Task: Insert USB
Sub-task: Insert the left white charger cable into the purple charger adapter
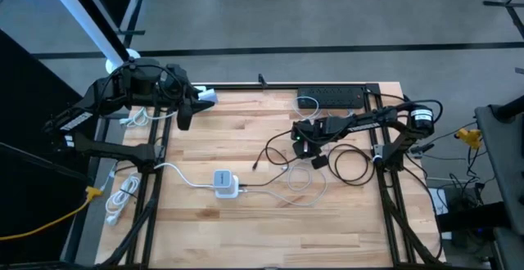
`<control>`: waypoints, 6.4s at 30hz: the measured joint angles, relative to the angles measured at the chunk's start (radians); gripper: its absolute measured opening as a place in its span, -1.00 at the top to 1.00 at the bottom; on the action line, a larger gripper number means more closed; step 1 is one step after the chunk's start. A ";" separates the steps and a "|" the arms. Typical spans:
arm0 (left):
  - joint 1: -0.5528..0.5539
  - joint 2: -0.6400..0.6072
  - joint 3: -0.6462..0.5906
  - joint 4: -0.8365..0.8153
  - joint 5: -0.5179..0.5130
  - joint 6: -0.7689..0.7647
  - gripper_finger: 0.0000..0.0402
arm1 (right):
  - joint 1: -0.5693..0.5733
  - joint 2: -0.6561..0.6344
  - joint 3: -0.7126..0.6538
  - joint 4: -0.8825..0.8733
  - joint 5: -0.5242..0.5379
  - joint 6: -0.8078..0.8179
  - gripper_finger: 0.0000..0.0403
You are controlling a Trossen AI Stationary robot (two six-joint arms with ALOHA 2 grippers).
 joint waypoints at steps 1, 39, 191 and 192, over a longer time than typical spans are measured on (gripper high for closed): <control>0.000 -0.001 0.000 -0.004 0.000 0.000 0.41 | 0.002 -0.003 0.006 -0.031 -0.001 0.000 0.69; 0.000 0.005 0.000 -0.006 -0.001 0.006 0.41 | 0.006 -0.022 0.211 -0.115 -0.061 0.241 0.99; 0.000 -0.090 -0.263 0.167 0.208 0.047 0.41 | -0.147 0.173 0.620 -0.282 0.043 0.353 0.88; 0.000 -0.090 -0.263 0.167 0.208 0.047 0.41 | -0.150 0.176 0.612 -0.287 0.043 0.344 0.81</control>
